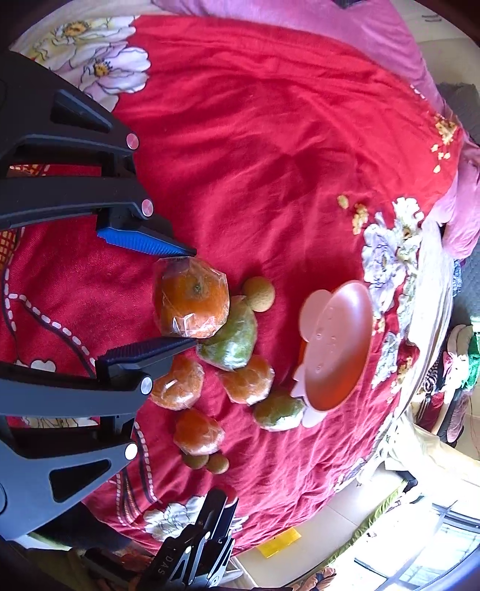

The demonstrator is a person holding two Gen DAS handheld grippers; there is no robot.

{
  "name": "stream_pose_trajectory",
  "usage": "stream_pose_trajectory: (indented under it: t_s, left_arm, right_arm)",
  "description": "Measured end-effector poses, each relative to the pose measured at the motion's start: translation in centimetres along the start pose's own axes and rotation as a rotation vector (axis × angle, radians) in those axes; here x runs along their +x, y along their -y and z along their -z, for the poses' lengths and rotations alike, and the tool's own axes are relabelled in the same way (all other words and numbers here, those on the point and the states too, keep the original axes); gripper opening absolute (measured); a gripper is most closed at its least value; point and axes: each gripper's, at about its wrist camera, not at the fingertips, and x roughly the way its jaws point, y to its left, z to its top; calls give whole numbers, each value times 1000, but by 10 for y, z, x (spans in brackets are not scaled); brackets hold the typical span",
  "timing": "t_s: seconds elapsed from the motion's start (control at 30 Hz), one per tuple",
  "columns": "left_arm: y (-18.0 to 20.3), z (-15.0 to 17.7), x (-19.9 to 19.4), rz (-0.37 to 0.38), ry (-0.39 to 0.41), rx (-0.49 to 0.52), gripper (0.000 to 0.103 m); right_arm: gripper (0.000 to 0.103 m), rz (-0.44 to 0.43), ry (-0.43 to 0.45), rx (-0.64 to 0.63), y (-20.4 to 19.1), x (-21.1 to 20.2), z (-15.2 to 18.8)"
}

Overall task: Organize fruits
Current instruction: 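Carry the orange and tomato into the pink bowl and open both tools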

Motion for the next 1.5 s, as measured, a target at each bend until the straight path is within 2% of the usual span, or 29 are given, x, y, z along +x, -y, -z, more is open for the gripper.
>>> stream_pose_trajectory:
  t_s: [0.3,0.67,1.07,1.5]
  left_arm:
    - [7,-22,-8,-19,29,17,34]
    - [19,-63,10,-22,40,37,34]
    - [25,-87,44,-28,6,55,34]
    - [25,-107,69,2,-19,49,34]
  right_arm:
    - [27,-22,47,-47,-11,0,-36]
    - [27,-26,79,-82,-8,20,-82]
    - [27,-19,56,-121,-4,49,-102]
    - [27,-5,-1,-178,-8,86,-114]
